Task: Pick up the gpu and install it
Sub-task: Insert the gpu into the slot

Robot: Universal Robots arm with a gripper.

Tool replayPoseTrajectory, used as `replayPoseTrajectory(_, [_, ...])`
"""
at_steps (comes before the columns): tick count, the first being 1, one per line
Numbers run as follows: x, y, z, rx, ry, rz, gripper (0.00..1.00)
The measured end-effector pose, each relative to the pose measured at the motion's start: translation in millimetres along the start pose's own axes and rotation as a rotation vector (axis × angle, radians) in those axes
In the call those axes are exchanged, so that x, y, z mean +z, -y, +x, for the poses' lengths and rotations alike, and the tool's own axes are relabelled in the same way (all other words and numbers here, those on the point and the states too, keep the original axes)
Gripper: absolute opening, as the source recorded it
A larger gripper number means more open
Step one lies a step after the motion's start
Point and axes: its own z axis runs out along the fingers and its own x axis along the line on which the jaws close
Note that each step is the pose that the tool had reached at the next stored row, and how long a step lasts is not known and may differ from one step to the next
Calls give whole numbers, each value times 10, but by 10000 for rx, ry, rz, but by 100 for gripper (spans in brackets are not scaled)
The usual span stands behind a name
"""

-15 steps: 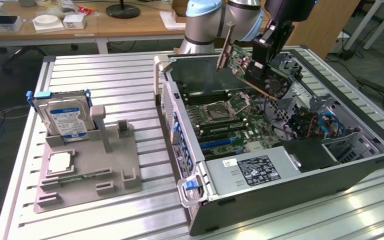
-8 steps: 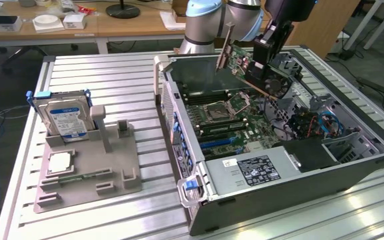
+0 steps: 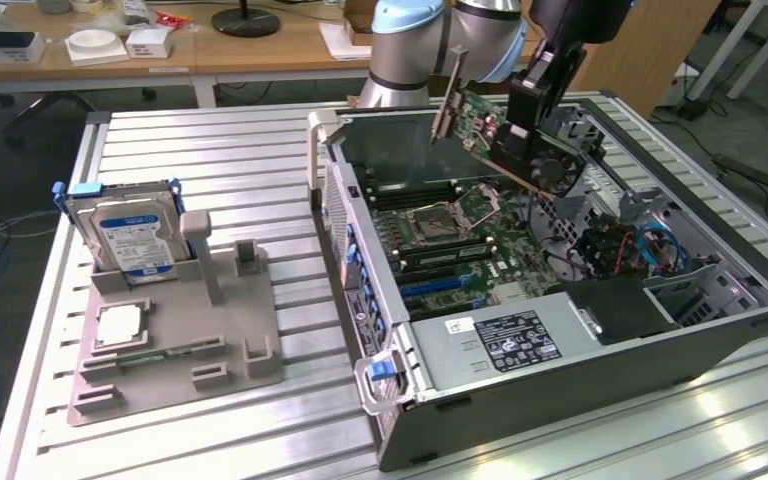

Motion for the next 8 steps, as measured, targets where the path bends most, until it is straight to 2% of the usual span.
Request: replayPoseTrajectory(8, [-1, 3, 2, -268, -7, 10, 26])
